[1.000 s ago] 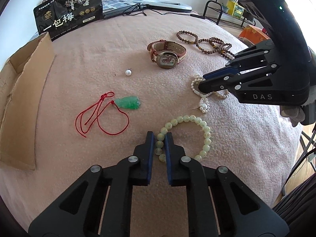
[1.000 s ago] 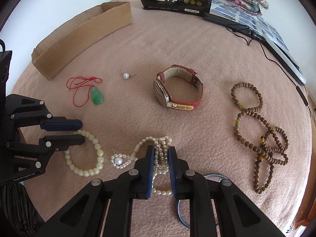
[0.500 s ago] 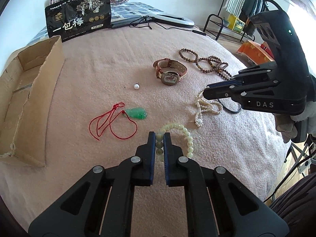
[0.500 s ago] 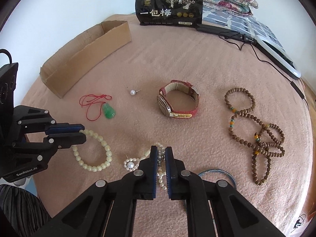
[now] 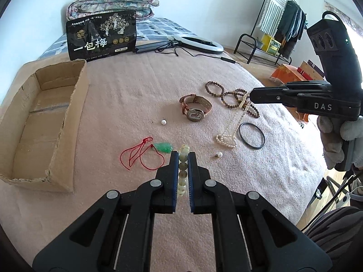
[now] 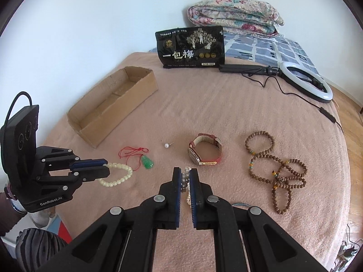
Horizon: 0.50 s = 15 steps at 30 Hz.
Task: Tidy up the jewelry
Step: 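Carry the bracelet in the left tool while the right tool carries the necklace over the box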
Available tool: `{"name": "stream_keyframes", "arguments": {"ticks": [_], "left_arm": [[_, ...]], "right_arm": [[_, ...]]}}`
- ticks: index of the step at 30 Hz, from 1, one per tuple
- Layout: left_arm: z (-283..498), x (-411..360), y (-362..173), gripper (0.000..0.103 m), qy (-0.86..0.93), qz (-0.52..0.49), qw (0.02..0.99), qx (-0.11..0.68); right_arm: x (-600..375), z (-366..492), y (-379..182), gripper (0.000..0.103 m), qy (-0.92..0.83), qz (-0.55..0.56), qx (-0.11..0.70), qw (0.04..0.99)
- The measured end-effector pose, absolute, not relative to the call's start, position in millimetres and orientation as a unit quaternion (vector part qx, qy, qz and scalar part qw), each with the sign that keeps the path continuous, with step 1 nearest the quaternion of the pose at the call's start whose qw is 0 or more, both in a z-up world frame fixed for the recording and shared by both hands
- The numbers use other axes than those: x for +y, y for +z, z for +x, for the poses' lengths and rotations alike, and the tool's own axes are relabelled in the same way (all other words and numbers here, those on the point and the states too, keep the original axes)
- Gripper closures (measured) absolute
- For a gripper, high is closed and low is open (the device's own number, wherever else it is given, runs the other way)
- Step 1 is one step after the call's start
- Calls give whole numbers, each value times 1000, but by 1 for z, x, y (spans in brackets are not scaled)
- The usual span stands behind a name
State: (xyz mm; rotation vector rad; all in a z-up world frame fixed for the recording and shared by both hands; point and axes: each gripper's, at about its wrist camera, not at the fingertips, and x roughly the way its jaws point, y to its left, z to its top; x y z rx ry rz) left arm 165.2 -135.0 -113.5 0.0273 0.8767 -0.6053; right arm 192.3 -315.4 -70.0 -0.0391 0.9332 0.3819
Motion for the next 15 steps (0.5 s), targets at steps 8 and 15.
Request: {"name": "stream_keyframes", "arguments": {"ticks": [8,15], "left_arm": [[159,-114,-85,98,-276,1,878,392],[159,-89,-64,98,-260,-9,891,372]], "right_arm": [[-305,190,-36,98,191,-23,418,888],[-288,189,-13,98,202,-33,398,894]]}}
